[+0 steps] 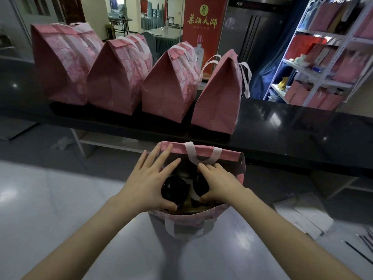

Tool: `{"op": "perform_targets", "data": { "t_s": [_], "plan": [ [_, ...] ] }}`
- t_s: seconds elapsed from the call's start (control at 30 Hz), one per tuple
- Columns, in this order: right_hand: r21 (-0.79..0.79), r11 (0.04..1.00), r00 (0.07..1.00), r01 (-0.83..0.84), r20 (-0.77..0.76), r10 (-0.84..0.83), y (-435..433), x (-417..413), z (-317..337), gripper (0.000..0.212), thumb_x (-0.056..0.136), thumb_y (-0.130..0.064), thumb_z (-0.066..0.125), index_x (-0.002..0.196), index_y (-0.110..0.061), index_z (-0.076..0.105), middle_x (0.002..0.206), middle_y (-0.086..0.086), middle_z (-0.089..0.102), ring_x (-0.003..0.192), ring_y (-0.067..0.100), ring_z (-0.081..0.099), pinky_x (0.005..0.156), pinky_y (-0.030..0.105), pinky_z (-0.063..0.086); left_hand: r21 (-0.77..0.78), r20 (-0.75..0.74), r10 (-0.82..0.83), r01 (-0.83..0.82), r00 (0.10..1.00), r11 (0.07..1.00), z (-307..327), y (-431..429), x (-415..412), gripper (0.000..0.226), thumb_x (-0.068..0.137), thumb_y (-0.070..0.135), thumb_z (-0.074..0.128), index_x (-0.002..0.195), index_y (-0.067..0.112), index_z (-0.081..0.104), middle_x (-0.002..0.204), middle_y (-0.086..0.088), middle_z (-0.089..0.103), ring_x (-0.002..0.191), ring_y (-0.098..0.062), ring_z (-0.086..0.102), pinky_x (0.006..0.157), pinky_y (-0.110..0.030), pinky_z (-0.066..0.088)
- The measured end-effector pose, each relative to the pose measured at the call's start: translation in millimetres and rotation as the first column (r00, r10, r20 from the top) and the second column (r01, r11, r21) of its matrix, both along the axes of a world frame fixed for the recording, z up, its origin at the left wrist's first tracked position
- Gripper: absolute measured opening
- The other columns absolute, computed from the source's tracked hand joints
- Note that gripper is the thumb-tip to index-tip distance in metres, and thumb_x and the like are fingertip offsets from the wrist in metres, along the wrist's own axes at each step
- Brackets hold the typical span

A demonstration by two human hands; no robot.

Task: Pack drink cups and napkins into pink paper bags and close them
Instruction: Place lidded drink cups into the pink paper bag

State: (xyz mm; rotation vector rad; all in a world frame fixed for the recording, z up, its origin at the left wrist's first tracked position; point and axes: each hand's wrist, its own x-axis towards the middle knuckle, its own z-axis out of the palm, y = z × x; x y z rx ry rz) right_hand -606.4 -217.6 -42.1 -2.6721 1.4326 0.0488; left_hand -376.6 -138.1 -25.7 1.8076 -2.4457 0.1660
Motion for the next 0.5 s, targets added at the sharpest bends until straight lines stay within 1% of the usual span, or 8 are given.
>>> {"op": "perform_targets", "data": {
  "t_s": [0.13, 0.2, 0.27, 0.37, 0.5],
  "plan": [
    [0.026, 1.000, 0.998, -0.011, -0.065, 0.013, -2.0, 3.9, 0.6, 0.097, 0.065, -0.039, 0.083, 0.142, -0.027, 0.025, 0.143, 0.000, 0.040, 0.122, 0.023, 0.041, 0.087, 0.036, 0.050, 0.023, -0.038, 0.000, 0.001, 0.999, 1.000, -2.3, -0.6, -1.6, 0.126, 0.055, 0.081, 0.061, 0.151, 0.039, -0.007, 0.152, 0.001, -0.039, 0.135, -0.020, -0.044, 0.113, -0.041, -0.018],
    [0.032, 0.999, 0.997, -0.012, -0.070, 0.014, -2.0, 5.6, -0.2, 0.098, 0.065, -0.039, 0.082, 0.144, -0.027, 0.024, 0.145, 0.000, 0.038, 0.122, 0.023, 0.042, 0.089, 0.035, 0.050, 0.028, -0.052, -0.001, 0.003, 0.999, 1.000, -3.1, -1.4, -2.1, 0.127, 0.053, 0.081, 0.061, 0.151, 0.040, -0.008, 0.152, 0.001, -0.041, 0.135, -0.020, -0.044, 0.113, -0.041, -0.018],
    [0.044, 0.999, 0.997, -0.007, -0.072, 0.010, -0.9, 7.3, -3.1, 0.097, 0.066, -0.038, 0.082, 0.144, -0.028, 0.024, 0.145, 0.001, 0.038, 0.121, 0.023, 0.042, 0.090, 0.035, 0.050, 0.031, -0.070, -0.006, 0.008, 0.998, 0.999, -4.6, -1.8, -2.6, 0.128, 0.053, 0.082, 0.062, 0.150, 0.041, -0.009, 0.152, 0.001, -0.041, 0.135, -0.020, -0.044, 0.113, -0.041, -0.017],
    [0.068, 0.998, 0.995, 0.007, -0.101, 0.000, -0.3, 11.0, -7.6, 0.096, 0.068, -0.036, 0.081, 0.144, -0.027, 0.023, 0.146, 0.004, 0.036, 0.121, 0.025, 0.043, 0.092, 0.037, 0.050, 0.031, -0.079, -0.010, 0.012, 0.997, 0.999, -7.3, -3.2, -4.3, 0.129, 0.052, 0.082, 0.063, 0.149, 0.042, -0.012, 0.151, 0.001, -0.041, 0.135, -0.021, -0.044, 0.113, -0.042, -0.016],
    [0.111, 0.993, 0.993, 0.029, -0.115, -0.016, -7.0, 16.2, -6.6, 0.092, 0.065, -0.035, 0.084, 0.139, -0.025, 0.029, 0.140, 0.006, 0.041, 0.118, 0.026, 0.046, 0.092, 0.039, 0.051, 0.030, -0.094, -0.033, 0.036, 0.995, 0.999, -8.7, -7.5, -5.2, 0.130, 0.051, 0.082, 0.063, 0.149, 0.041, -0.013, 0.153, -0.002, -0.039, 0.135, -0.021, -0.044, 0.113, -0.043, -0.014]
  ]
}}
